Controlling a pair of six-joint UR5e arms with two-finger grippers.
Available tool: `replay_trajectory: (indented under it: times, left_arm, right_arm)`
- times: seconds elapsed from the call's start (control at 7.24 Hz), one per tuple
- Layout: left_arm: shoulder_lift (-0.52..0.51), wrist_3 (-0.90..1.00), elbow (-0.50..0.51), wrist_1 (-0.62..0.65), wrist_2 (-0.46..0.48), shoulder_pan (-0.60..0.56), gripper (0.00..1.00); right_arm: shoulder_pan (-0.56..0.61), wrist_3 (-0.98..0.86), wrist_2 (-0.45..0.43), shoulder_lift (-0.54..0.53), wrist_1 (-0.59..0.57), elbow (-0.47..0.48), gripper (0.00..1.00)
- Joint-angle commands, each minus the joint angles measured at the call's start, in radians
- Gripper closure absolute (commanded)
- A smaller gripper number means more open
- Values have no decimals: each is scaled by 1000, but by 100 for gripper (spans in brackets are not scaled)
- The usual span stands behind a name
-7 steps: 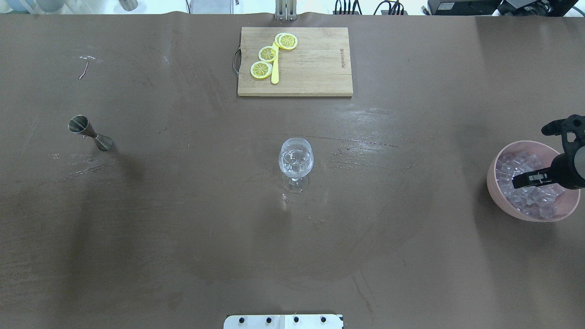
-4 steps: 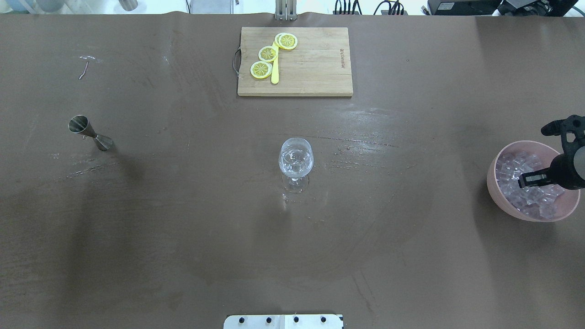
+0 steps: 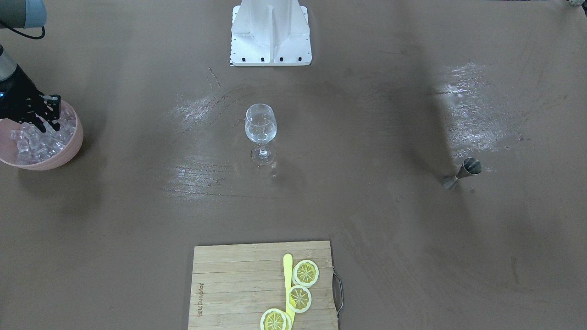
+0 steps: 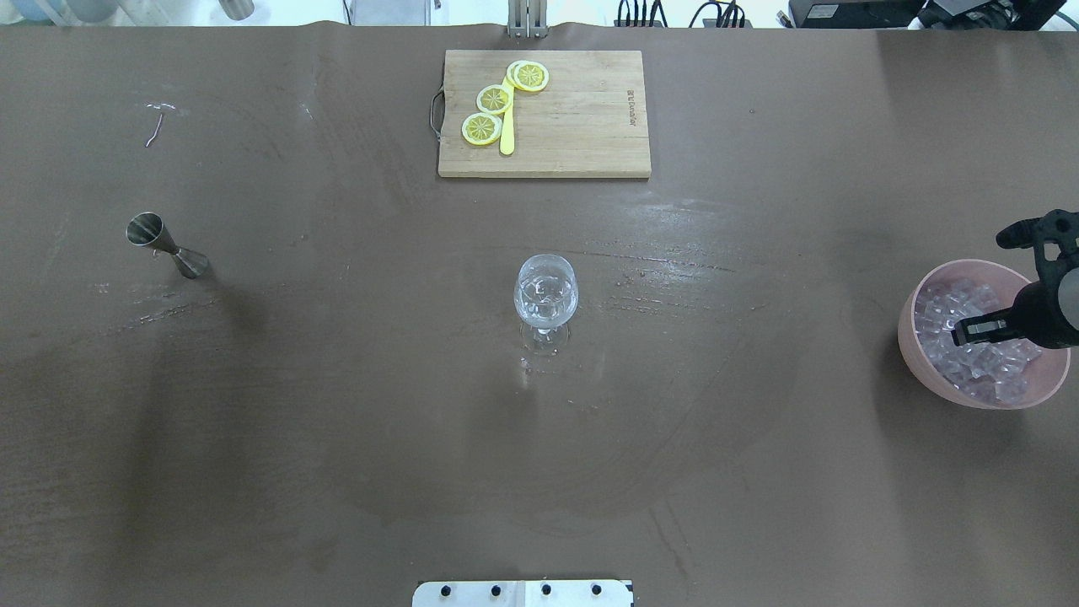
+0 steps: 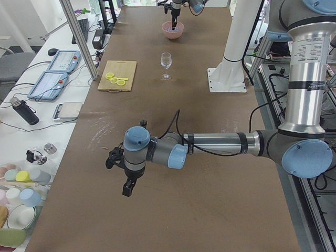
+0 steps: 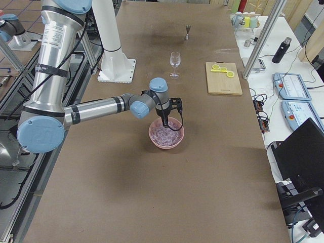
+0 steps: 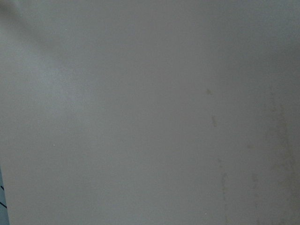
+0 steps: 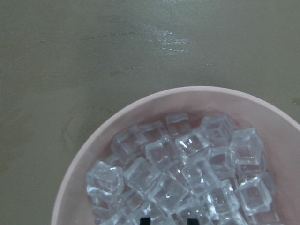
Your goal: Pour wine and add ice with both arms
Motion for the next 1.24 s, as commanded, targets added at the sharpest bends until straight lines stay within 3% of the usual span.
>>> replay_trajectory:
  times: [0.0,0.28,0.69,1.1]
  left_arm:
    - [0,0,4,0,0,0,2]
    - [2,0,3,0,0,0,2]
    - [0,0,7,0,0,0,2]
    - [0,-3,6,0,0,0,2]
  right_arm:
    - [27,3,9,94,5,22,100]
    - [25,41,9,237,-42,22,100]
    - [-45,161,-19,606,-475,30,100]
    - [-178,343,-115,797,-637,18,100]
